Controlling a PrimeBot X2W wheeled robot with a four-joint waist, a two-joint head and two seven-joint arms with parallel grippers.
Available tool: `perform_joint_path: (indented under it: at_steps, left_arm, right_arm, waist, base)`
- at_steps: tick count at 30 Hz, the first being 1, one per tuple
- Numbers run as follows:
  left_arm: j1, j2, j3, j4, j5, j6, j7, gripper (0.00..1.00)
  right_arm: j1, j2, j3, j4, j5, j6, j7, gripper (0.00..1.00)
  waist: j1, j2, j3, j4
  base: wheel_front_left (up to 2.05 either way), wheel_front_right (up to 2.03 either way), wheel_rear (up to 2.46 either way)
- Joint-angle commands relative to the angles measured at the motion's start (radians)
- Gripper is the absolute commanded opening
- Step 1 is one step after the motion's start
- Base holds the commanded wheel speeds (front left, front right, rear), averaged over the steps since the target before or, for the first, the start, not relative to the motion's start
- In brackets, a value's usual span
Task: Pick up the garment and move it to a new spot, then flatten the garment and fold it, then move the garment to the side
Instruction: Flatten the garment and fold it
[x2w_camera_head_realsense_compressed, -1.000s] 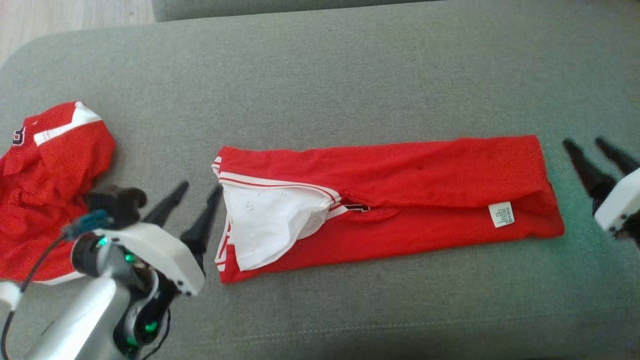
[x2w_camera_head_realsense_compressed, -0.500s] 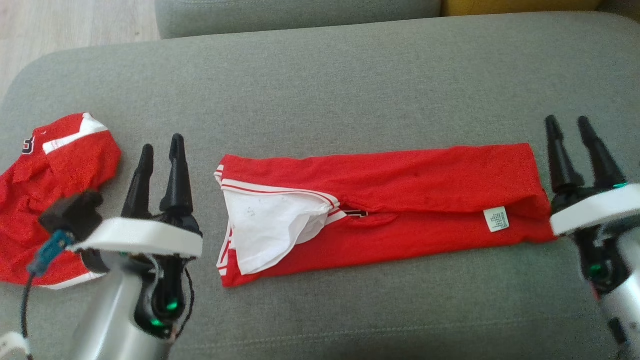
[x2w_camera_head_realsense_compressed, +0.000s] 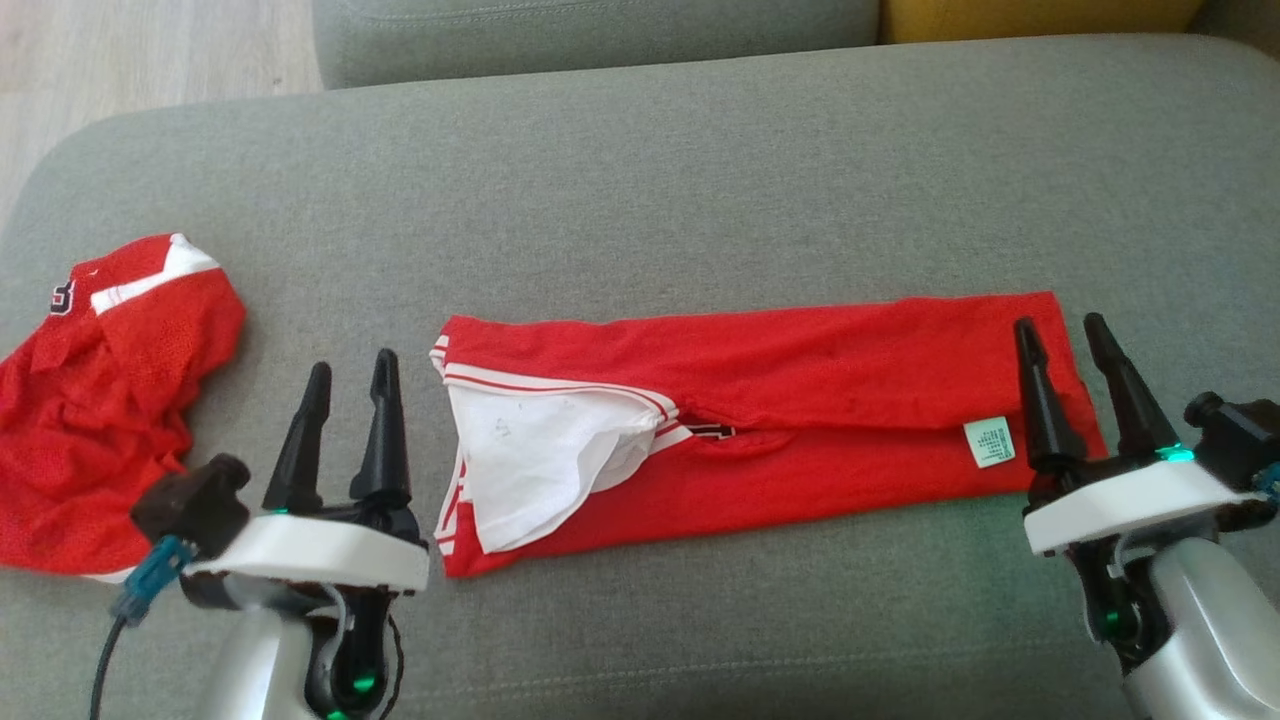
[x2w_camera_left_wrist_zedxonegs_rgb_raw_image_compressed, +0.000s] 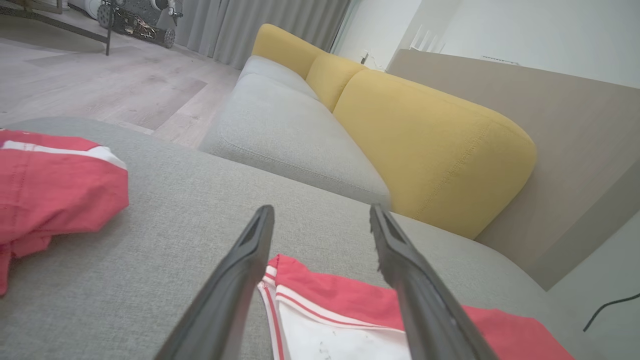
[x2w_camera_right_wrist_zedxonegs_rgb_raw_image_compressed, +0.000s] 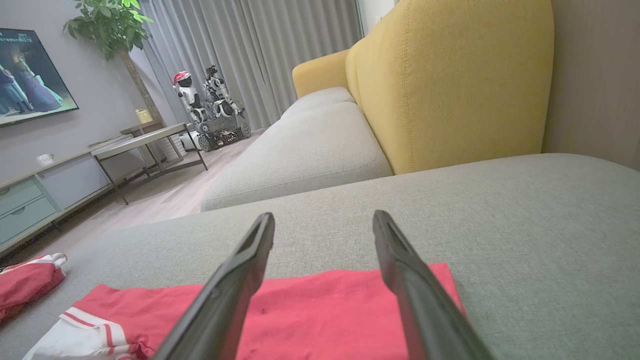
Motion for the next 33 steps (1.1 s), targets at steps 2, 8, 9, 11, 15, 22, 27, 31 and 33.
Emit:
perform_joint_path:
  at_steps: [2, 8, 9, 11, 15, 22, 27, 31, 33]
  left_arm:
    - [-0.022, 0.002, 0.039, -0.025, 0.008, -0.011, -0.007, 1.0]
    - [-0.033, 0.002, 0.022, -0.028, -0.009, -0.014, -0.008, 1.0]
    - [-0.036, 0.002, 0.019, -0.028, -0.009, -0.013, -0.008, 1.0]
    - [-0.042, 0.002, 0.014, -0.03, -0.009, -0.013, -0.008, 1.0]
    - [-0.049, 0.002, 0.004, -0.029, -0.01, -0.01, -0.008, 1.0]
    - [-0.073, 0.002, -0.004, -0.027, 0.001, -0.007, -0.008, 1.0]
    - [-0.09, 0.002, -0.004, -0.028, 0.006, -0.008, -0.008, 1.0]
    - [-0.103, 0.001, -0.005, -0.024, 0.011, -0.01, -0.008, 1.0]
    - [-0.109, 0.001, 0.0, -0.023, 0.014, -0.01, -0.008, 1.0]
  right_arm:
    - [-0.006, -0.003, 0.001, -0.038, -0.013, 0.007, -0.013, 1.0]
    - [-0.014, 0.017, -0.066, 0.025, -0.054, 0.007, 0.018, 1.0]
    - [-0.02, 0.024, -0.086, 0.047, -0.064, 0.007, 0.031, 1.0]
    - [-0.037, 0.046, -0.132, 0.093, -0.079, 0.007, 0.057, 1.0]
    - [-0.086, 0.081, -0.204, 0.182, -0.106, 0.007, 0.107, 1.0]
    - [-0.174, 0.105, -0.301, 0.333, -0.165, 0.007, 0.14, 1.0]
    - [-0.217, 0.108, -0.346, 0.426, -0.194, 0.007, 0.154, 1.0]
    - [-0.234, 0.121, -0.354, 0.486, -0.192, 0.007, 0.175, 1.0]
    - [-0.239, 0.128, -0.35, 0.509, -0.184, 0.007, 0.187, 1.0]
  waist:
    - [0.0, 0.0, 0.0, -0.002]
    - [0.0, 0.0, 0.008, 0.003]
    - [0.0, 0.0, 0.012, 0.005]
    - [0.0, 0.0, 0.022, 0.009]
    - [0.0, 0.0, 0.047, 0.018]
    - [0.0, 0.0, 0.09, 0.039]
    - [0.0, 0.0, 0.116, 0.053]
    - [0.0, 0.0, 0.121, 0.058]
    - [0.0, 0.0, 0.12, 0.057]
  base:
    - [0.0, 0.0, 0.0]
    - [0.0, 0.0, 0.0]
    - [0.0, 0.0, 0.0]
    - [0.0, 0.0, 0.0]
    - [0.0, 0.0, 0.0]
    - [0.0, 0.0, 0.0]
    - [0.0, 0.0, 0.0]
    - [0.0, 0.0, 0.0]
    - [0.0, 0.0, 0.0]
